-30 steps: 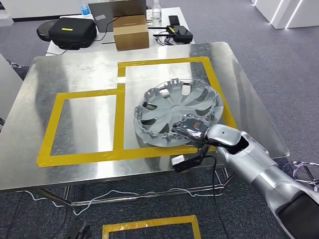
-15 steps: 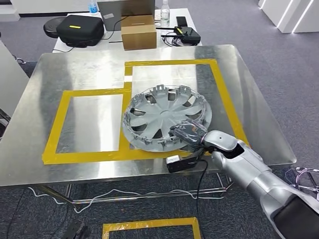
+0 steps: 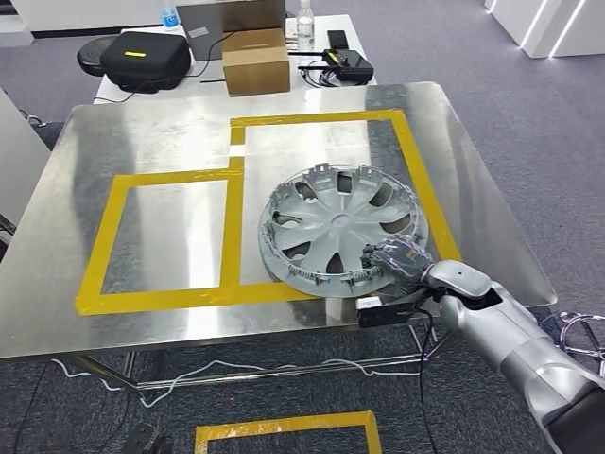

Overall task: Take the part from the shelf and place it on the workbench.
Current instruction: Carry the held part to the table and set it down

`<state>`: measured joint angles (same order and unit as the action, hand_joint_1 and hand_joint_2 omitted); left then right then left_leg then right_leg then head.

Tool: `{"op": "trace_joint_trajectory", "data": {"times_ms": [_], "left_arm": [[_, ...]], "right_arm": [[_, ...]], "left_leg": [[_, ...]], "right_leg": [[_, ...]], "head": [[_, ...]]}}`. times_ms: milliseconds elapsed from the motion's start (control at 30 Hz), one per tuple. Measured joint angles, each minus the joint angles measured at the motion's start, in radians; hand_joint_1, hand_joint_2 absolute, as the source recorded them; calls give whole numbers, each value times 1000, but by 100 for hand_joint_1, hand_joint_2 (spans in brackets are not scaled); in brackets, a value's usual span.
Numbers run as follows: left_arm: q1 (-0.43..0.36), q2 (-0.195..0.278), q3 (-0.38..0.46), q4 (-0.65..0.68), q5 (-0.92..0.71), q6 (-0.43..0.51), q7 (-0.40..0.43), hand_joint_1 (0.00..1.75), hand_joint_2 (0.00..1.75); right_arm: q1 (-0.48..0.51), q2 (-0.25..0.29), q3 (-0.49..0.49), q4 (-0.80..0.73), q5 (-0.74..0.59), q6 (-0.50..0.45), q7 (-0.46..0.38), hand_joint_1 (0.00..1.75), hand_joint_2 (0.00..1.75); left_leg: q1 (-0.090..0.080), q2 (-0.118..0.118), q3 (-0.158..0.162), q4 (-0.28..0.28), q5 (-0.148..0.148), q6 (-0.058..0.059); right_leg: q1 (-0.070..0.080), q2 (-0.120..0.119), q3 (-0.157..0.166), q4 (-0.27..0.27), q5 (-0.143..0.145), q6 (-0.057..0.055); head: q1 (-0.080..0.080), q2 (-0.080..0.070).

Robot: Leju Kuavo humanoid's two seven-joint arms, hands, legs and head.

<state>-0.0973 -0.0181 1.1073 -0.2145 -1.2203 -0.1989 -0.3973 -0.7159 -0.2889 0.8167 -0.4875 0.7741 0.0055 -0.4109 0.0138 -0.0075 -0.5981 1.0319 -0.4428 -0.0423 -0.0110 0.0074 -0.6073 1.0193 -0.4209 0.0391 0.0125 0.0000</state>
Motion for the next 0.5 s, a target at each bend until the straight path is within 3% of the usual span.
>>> {"op": "trace_joint_trajectory", "data": {"times_ms": [33,100,167,300,333,367,433,500], "left_arm": [[0,0,0,0,0,2,-2,0,0],[2,0,-1,0,0,3,-7,0,87],[3,1,-2,0,0,4,-12,0,175],[5,5,-2,0,0,8,-18,0,175],[6,5,-2,0,-1,9,-18,0,175],[7,6,-3,0,-3,12,-17,0,175],[7,6,-4,0,-7,23,-17,0,87],[7,7,-5,0,-8,35,-15,0,0]], "right_arm": [[3,-7,-3,0,0,-6,-3,175,175],[10,-19,-9,0,0,-16,-6,87,87],[18,-31,-14,0,0,-24,-6,0,0],[41,-54,-23,4,8,-39,7,0,0],[46,-59,-26,5,10,-45,12,0,0],[49,-65,-30,7,12,-51,20,0,0],[49,-77,-40,10,16,-63,43,0,0],[44,-94,-54,18,18,-72,74,0,0]], "left_leg": [[0,-1,11,-22,1,5],[-1,-2,12,-27,0,19],[1,-1,14,-28,2,33],[-2,0,10,-29,5,48],[-3,0,10,-29,5,48],[-5,0,11,-29,5,48],[-5,0,13,-28,5,48],[-9,-1,13,-27,4,42]], "right_leg": [[2,1,-1,0,0,6],[1,1,0,-6,1,16],[-1,0,-10,20,-19,25],[-1,-1,-118,260,-135,34],[0,-1,-131,287,-139,33],[0,-1,-124,274,-125,30],[2,-2,-57,147,-59,22],[5,-3,6,25,-18,16]], "head": [[0,0],[3,0],[5,0],[7,0],[7,0],[7,0],[8,0],[8,0]]}}
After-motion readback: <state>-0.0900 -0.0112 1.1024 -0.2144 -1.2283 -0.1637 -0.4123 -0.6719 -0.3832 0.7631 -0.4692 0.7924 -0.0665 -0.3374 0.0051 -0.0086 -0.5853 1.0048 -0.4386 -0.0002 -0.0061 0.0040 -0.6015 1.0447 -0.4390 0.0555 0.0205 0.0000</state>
